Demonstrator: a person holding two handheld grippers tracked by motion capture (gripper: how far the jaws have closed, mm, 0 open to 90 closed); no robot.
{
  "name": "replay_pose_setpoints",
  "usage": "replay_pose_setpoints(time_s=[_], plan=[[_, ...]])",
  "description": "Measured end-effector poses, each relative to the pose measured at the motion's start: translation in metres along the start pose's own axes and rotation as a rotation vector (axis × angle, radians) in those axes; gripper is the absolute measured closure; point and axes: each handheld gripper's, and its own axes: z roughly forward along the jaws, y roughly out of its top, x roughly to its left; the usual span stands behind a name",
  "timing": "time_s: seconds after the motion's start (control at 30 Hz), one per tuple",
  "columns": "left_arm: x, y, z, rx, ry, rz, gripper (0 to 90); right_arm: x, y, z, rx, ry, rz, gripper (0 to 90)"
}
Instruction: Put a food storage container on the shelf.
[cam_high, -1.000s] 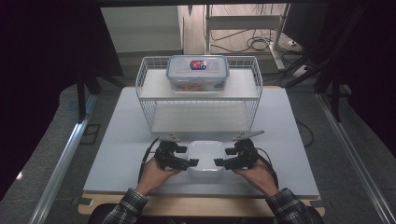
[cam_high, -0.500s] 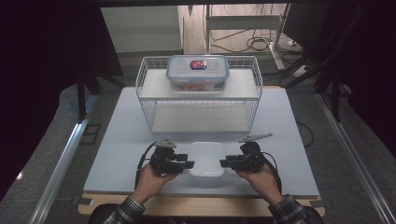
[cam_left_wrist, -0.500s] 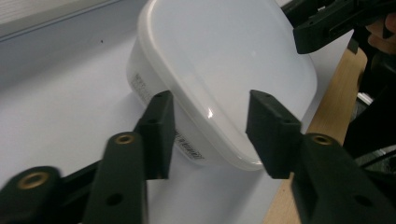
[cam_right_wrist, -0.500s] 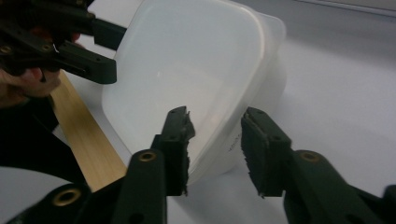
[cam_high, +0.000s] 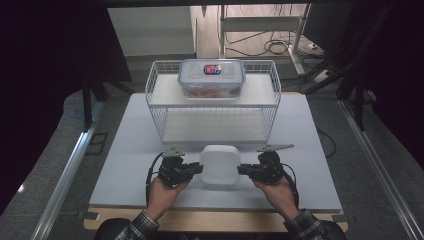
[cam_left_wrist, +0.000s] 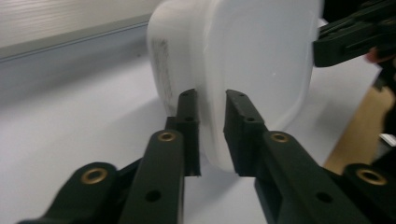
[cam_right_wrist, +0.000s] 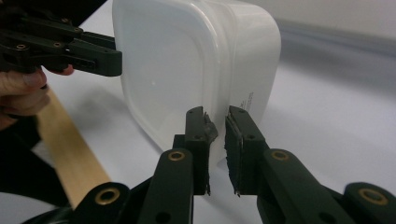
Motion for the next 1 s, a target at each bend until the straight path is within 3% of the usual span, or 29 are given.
replay_pose_setpoints(time_s=[0.1,0.27,0.73,1.0], plan=[[0.001,0.002,-0.003,-0.011,-0.019,-0.021,77.2,0.004,0.004,-0.003,-0.029,-0.017,-0.028,79.6],[-0.001,0.008,-0.008,-0.022,-0.009,-0.016,77.3,0.006,0.009,-0.008,-0.052,-0.011,-0.040,79.5],[-0.001,0.024,-0.026,-0.056,0.008,0.010,77.3,0.014,0.029,-0.015,-0.104,-0.003,-0.091,79.6],[-0.005,0.044,-0.041,-0.096,0.031,0.033,77.4,0.021,0.047,-0.025,-0.140,-0.011,-0.119,79.6]])
